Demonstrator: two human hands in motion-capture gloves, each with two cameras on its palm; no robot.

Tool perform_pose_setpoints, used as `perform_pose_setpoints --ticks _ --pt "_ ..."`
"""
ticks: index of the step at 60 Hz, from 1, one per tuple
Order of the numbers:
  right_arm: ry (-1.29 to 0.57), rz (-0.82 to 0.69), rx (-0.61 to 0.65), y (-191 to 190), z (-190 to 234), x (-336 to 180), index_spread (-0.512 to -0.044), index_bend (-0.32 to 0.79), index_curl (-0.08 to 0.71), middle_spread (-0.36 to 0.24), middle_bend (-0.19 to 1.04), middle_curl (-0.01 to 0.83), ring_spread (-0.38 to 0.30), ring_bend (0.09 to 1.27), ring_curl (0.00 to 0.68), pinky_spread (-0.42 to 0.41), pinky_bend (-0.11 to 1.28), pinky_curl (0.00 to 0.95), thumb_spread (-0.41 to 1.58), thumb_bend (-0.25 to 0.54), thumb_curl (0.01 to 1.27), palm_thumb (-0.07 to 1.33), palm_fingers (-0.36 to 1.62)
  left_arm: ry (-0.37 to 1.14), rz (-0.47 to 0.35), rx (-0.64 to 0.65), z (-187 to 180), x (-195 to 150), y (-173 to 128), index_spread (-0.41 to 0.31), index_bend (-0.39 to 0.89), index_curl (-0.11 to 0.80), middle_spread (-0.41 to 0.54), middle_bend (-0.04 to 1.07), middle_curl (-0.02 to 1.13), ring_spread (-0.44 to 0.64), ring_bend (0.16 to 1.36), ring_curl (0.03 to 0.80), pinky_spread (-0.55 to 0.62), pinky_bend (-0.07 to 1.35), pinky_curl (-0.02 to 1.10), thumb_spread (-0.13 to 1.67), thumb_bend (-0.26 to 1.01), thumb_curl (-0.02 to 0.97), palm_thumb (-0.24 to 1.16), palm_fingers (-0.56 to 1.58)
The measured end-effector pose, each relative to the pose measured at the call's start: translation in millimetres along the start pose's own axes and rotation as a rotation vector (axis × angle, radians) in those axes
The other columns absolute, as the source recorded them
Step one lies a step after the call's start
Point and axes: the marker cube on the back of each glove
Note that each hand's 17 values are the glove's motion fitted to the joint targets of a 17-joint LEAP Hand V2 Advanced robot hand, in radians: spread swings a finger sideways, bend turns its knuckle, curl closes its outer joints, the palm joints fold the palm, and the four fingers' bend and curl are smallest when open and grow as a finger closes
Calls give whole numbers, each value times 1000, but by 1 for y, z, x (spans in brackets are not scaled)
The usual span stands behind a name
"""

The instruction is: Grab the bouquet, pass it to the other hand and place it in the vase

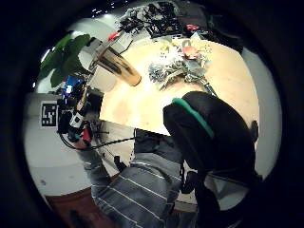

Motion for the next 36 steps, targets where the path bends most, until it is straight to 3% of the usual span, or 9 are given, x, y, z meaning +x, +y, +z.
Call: perform_pose_setpoints --ticks 6,13,31,36 --pt "-4 -5 0 15 -3 0 -311 153 159 -14 262 177 37 330 176 189 377 198 954 228 86 386 439 21 16 13 0 5 0 9 130 108 212 198 165 303 522 183 365 404 186 932 121 139 265 300" --pt "-14 4 9 15 0 6 -338 151 191 -13 257 223 41 333 202 208 365 228 1115 206 108 397 434 5 26 14 3 8 -3 10 131 144 235 200 209 343 545 206 404 414 220 1060 87 181 273 274" --pt "-84 14 14 28 -26 6 -345 125 228 -3 240 298 48 372 260 215 347 282 1251 136 150 423 478 46 87 -82 -8 28 16 11 136 205 251 199 284 373 567 237 431 423 275 1161 2 253 300 238" --pt "-80 23 19 26 -27 8 -345 123 229 -2 236 312 46 389 276 214 351 294 1263 117 159 431 488 61 87 -47 -13 33 18 11 136 217 252 199 299 381 562 239 433 425 286 1169 -12 266 306 231"
